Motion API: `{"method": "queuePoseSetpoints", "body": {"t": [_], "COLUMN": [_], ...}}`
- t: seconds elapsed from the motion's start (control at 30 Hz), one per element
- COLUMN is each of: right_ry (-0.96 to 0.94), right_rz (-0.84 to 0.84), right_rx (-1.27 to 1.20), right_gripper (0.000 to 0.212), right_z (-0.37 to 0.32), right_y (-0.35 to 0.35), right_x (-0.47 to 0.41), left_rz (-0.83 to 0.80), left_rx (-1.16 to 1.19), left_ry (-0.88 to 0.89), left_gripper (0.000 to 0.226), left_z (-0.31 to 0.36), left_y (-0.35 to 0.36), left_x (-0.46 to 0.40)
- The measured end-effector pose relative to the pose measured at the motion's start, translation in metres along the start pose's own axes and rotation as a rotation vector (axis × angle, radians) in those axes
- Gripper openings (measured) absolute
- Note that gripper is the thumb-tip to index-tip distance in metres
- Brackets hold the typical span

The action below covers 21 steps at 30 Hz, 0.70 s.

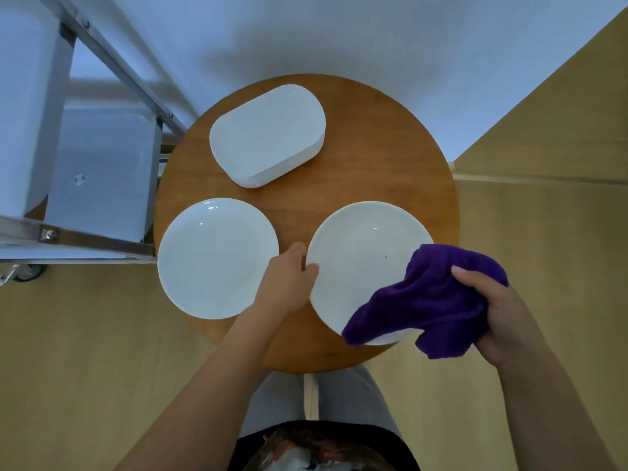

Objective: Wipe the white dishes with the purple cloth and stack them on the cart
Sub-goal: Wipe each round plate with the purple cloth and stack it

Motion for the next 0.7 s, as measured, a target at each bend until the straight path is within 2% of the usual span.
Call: {"method": "queuePoseSetpoints", "body": {"t": [0.07, 0.13, 0.2, 0.27, 0.33, 0.43, 0.5, 0.6, 0.7], "right_ry": [-0.008, -0.011, -0.008, -0.021, -0.047, -0.051, -0.084, -0.142, -0.179], "right_rz": [-0.004, 0.012, 0.060, 0.079, 0.067, 0.087, 0.111, 0.179, 0.314], "right_rx": [0.011, 0.019, 0.055, 0.108, 0.169, 0.424, 0.672, 0.959, 0.956], "right_gripper": [0.057, 0.044, 0.031, 0.030, 0.035, 0.060, 0.075, 0.082, 0.086], "right_z": [-0.004, -0.005, -0.002, 0.001, 0.005, 0.014, 0.019, 0.026, 0.027], "right_y": [-0.005, -0.011, -0.016, -0.014, -0.006, 0.012, 0.028, 0.047, 0.053], "right_x": [-0.004, -0.007, -0.010, -0.012, -0.015, -0.021, -0.025, -0.030, -0.032], "left_rz": [0.091, 0.154, 0.132, 0.093, 0.121, 0.216, 0.202, 0.124, 0.083], "left_rx": [0.135, 0.284, 0.415, 0.544, 0.627, 0.687, 0.750, 0.856, 0.991], "left_ry": [-0.002, -0.022, -0.028, 0.004, 0.037, 0.024, -0.014, -0.077, -0.071], "left_gripper": [0.025, 0.022, 0.019, 0.016, 0.013, 0.026, 0.029, 0.028, 0.028], "left_z": [0.000, -0.001, 0.003, 0.010, 0.017, 0.021, 0.021, 0.022, 0.024], "left_y": [-0.006, -0.007, 0.001, 0.013, 0.018, 0.017, 0.019, 0.024, 0.029], "left_x": [0.007, 0.012, 0.014, 0.015, 0.021, 0.028, 0.029, 0.027, 0.031]}}
Point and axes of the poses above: each hand's wrist, its own x-axis away from the middle knuckle, its own y-axis out of the palm, z = x × y, the point moved 8 cm from there along -x, towards the middle knuckle, and after that the axes turned 15 degrees about -z, right-handed, at the moved point
